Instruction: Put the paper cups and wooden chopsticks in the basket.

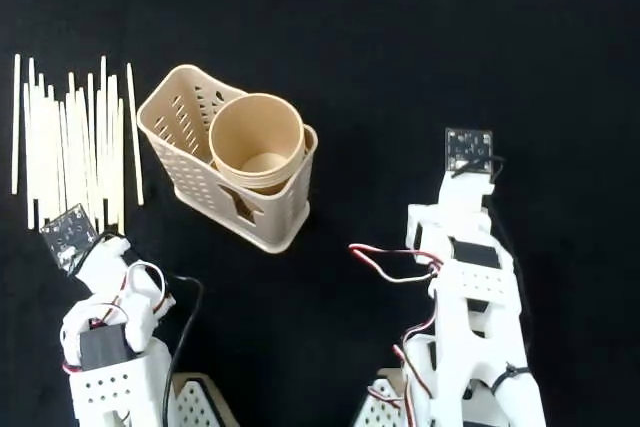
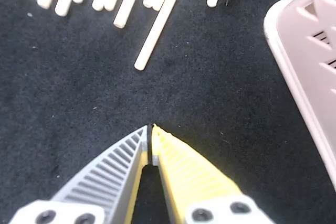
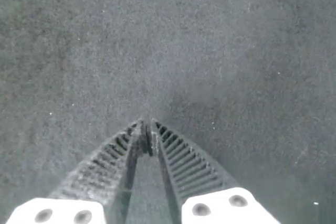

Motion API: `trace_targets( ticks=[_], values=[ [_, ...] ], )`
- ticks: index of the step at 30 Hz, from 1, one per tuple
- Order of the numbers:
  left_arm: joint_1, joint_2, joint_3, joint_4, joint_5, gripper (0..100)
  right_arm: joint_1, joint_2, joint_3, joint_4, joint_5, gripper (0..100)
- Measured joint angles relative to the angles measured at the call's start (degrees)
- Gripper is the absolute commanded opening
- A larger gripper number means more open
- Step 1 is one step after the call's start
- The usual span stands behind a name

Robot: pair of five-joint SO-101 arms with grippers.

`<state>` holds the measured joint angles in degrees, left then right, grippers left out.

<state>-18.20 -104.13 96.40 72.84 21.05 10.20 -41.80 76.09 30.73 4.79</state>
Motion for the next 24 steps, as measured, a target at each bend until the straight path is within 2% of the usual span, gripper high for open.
trace_targets(
  ticks=[24],
  values=[
    [0.00, 0.00, 0.00, 0.00, 0.00, 3, -1.93, 0.00, 0.35, 2.20, 0.00, 1.3]
  ],
)
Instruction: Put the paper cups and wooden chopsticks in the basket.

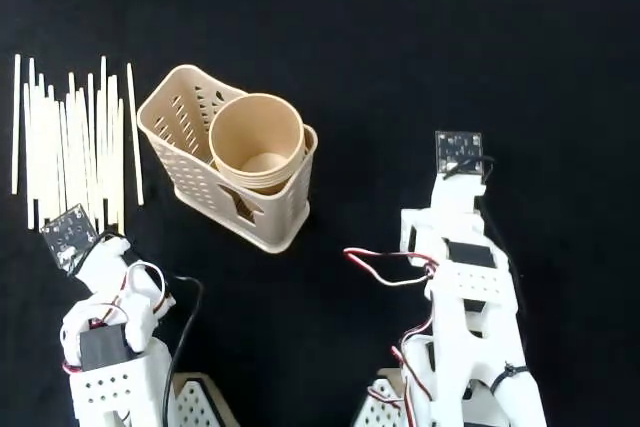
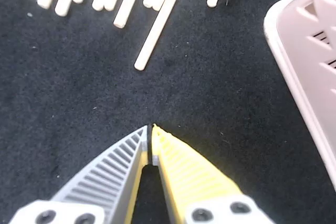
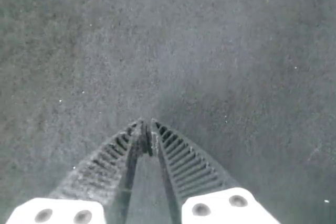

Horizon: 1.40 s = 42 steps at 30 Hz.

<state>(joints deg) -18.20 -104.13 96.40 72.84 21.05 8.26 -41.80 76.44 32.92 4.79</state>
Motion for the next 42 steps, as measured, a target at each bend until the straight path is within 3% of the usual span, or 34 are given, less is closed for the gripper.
trace_targets(
  ticks=[7, 14, 17, 22, 26, 33, 42],
  values=[
    [0.00, 0.00, 0.00, 0.00, 0.00, 3, 0.00, 0.00, -6.42, 8.62, 0.00, 1.5],
    [0.00, 0.00, 0.00, 0.00, 0.00, 3, -5.10, -8.88, -34.20, 32.79, 0.09, 1.5],
    [0.00, 0.00, 0.00, 0.00, 0.00, 3, -9.76, -12.84, -47.38, 36.13, 0.09, 2.6],
    [0.00, 0.00, 0.00, 0.00, 0.00, 3, -13.36, -15.30, -60.57, 39.12, -0.44, 13.9],
    [0.00, 0.00, 0.00, 0.00, 0.00, 3, -17.76, -13.36, -63.91, 41.85, -6.51, 15.2],
    [0.00, 0.00, 0.00, 0.00, 0.00, 3, -33.49, -0.62, -73.85, 44.22, -17.32, 15.5],
    [0.00, 0.00, 0.00, 0.00, 0.00, 3, -35.78, 19.25, -100.75, 58.20, -26.02, 15.3]
  ],
)
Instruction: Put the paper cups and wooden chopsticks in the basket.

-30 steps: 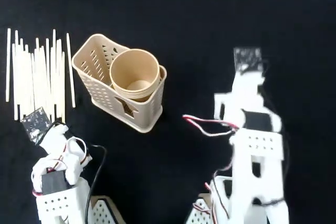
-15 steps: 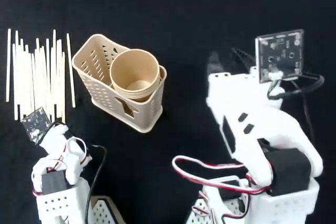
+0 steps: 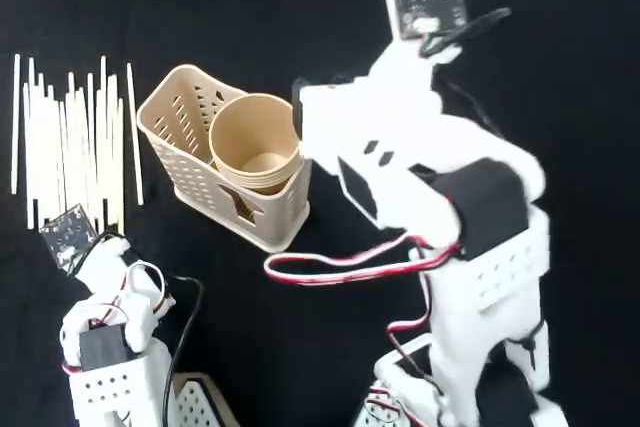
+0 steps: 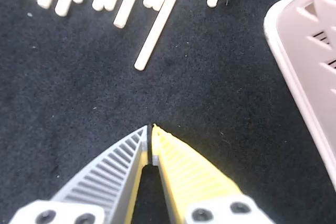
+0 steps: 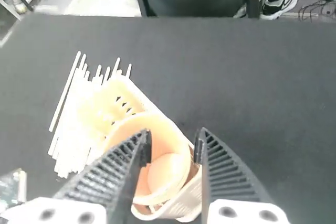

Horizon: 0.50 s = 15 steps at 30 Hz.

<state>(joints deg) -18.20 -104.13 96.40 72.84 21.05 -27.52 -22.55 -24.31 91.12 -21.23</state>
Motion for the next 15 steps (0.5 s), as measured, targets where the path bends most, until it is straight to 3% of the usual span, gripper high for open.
trace_targets(
  ticks=[6, 15],
  values=[
    [0.00, 0.00, 0.00, 0.00, 0.00, 3, -0.09, 8.97, -16.18, 8.00, -1.93, 15.5],
    [0.00, 0.00, 0.00, 0.00, 0.00, 3, -0.09, 13.80, -8.97, 8.09, 0.00, 15.6]
  ],
)
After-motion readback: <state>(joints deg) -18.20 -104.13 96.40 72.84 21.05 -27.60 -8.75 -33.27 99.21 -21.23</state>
